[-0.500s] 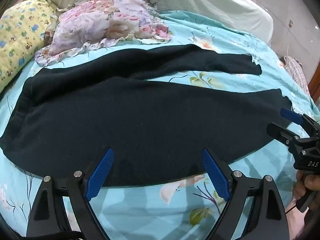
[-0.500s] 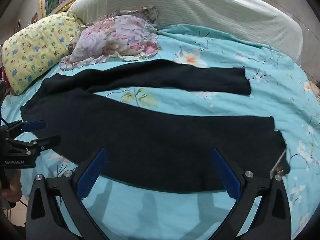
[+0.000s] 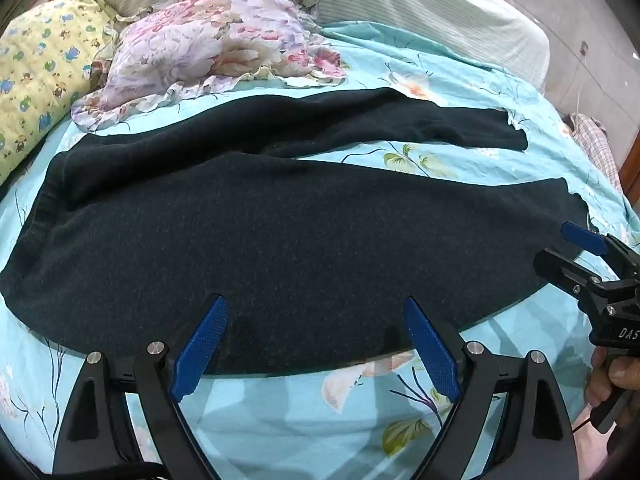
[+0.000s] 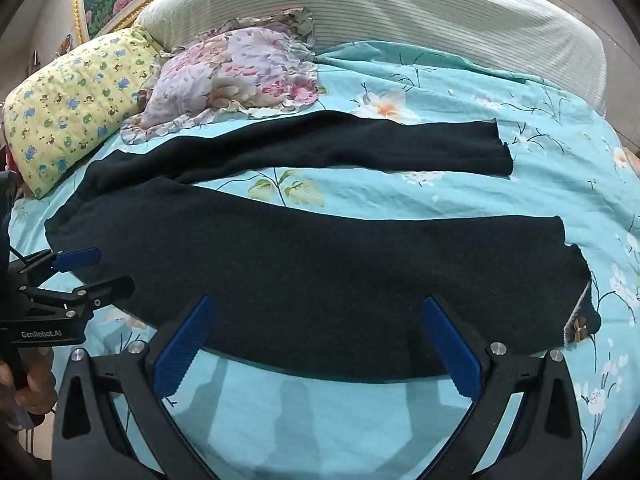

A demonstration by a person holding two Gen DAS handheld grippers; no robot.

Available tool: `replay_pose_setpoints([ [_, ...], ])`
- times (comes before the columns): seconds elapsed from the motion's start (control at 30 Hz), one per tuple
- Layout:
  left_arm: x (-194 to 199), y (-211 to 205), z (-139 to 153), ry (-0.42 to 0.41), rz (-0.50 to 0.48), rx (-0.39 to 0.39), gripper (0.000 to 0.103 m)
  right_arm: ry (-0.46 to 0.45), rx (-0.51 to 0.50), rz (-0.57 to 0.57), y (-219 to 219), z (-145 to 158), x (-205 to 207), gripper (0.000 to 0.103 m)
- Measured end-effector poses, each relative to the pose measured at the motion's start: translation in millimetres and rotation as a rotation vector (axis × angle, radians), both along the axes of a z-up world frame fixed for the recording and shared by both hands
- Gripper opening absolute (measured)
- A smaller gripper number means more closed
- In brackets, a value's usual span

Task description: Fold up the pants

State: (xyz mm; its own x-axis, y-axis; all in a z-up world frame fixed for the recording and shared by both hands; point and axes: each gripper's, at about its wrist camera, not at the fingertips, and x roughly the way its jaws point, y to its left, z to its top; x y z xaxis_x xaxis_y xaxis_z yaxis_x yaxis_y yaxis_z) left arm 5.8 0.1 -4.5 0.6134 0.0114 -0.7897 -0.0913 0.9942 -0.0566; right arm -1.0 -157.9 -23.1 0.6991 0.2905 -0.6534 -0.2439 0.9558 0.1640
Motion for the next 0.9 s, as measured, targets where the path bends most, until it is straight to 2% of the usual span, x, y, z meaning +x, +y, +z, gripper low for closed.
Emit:
replay_pose_setpoints([
  [0.43,-5.6,-0.3,5.8,-0.036,0.010,0.020,0.090,-0.029,0.014,-0.007,3.8,2.7,-7.2,0.103],
  [0.9,-8.5,0.6,7.4,-0.053,0.011,0.031,0.090,-0.020,0.027,0.003,4.2,3.2,-7.9,0.103],
])
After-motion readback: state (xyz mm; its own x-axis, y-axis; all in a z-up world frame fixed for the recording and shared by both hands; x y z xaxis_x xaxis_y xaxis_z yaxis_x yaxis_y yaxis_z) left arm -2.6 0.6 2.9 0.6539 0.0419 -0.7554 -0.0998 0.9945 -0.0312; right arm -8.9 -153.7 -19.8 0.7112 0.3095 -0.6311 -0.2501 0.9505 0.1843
